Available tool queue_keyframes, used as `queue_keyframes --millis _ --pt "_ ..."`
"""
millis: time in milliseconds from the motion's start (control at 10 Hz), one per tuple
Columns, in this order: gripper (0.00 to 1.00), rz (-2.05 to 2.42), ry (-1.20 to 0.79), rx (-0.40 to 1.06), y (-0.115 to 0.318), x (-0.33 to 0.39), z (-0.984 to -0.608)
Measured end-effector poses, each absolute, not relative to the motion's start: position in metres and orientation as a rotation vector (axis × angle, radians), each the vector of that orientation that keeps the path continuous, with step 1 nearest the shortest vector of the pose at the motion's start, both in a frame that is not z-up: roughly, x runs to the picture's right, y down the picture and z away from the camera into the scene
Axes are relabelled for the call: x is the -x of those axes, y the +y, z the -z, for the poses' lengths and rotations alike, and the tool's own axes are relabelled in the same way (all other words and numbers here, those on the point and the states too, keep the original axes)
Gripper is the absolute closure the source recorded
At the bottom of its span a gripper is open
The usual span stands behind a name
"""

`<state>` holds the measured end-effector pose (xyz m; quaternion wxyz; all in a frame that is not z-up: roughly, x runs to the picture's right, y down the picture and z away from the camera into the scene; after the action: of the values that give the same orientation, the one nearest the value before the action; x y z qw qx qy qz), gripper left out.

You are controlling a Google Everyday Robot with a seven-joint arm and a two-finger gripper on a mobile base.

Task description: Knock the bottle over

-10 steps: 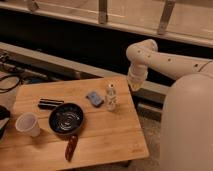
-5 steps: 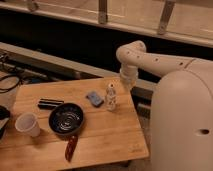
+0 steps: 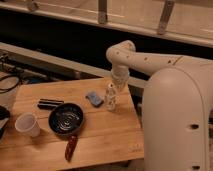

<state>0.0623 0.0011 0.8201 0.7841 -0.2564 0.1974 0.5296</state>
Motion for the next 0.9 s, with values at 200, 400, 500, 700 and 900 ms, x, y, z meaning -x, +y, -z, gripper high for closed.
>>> queue_keyframes --millis 200,400,500,700,900 --pt "0.95 -1.121 0.421 0.557 -0.001 -0.044 -0.823" --pt "0.95 -1.099 0.421 0.557 0.003 -0.042 -0.820" --pt "0.95 -1.092 0.419 0.557 0.004 -0.041 -0.819" --pt "0.95 -1.077 0.414 0.554 0.004 -0.032 -0.821" --pt "0.95 -1.059 0.410 0.555 0.007 -0.021 -0.821"
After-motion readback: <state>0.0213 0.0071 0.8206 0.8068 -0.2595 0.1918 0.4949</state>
